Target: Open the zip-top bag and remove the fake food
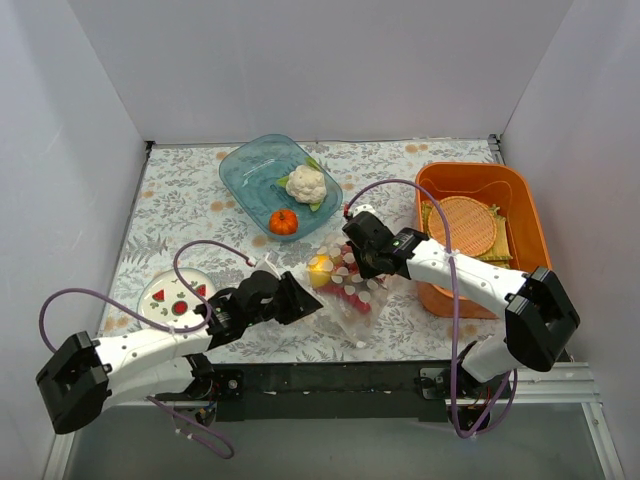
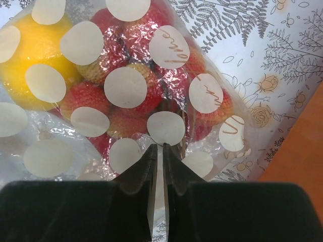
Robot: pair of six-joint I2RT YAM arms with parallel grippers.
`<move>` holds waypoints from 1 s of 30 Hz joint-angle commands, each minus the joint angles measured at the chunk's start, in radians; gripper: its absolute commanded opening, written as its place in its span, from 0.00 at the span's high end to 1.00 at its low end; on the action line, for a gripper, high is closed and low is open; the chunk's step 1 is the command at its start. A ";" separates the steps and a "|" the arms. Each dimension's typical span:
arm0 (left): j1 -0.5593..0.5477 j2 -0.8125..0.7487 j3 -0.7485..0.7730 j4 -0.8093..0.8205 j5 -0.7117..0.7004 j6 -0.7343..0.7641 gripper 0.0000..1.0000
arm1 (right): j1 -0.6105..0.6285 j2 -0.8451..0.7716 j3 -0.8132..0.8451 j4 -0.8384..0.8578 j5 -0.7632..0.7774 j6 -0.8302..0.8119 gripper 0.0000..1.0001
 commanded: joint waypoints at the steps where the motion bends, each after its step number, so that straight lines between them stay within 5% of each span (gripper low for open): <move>1: -0.024 0.085 -0.013 0.205 -0.137 -0.100 0.66 | 0.001 -0.022 0.064 -0.016 0.049 0.008 0.83; 8: -0.021 0.169 -0.003 0.158 -0.381 -0.194 0.44 | -0.007 0.047 0.122 -0.030 0.116 -0.007 0.72; 13: 0.104 0.171 -0.006 0.120 -0.344 -0.148 0.41 | -0.007 0.051 0.129 -0.012 0.098 -0.014 0.67; 20: 0.174 0.152 0.044 0.140 -0.148 0.053 0.57 | 0.032 -0.015 0.064 0.025 -0.051 0.012 0.77; 24: 0.050 0.136 0.046 0.103 -0.198 -0.003 0.60 | 0.082 -0.028 0.033 0.022 -0.034 0.068 0.80; 30: 0.008 0.221 0.062 0.159 -0.221 -0.074 0.62 | 0.088 0.015 -0.036 0.094 -0.100 0.094 0.87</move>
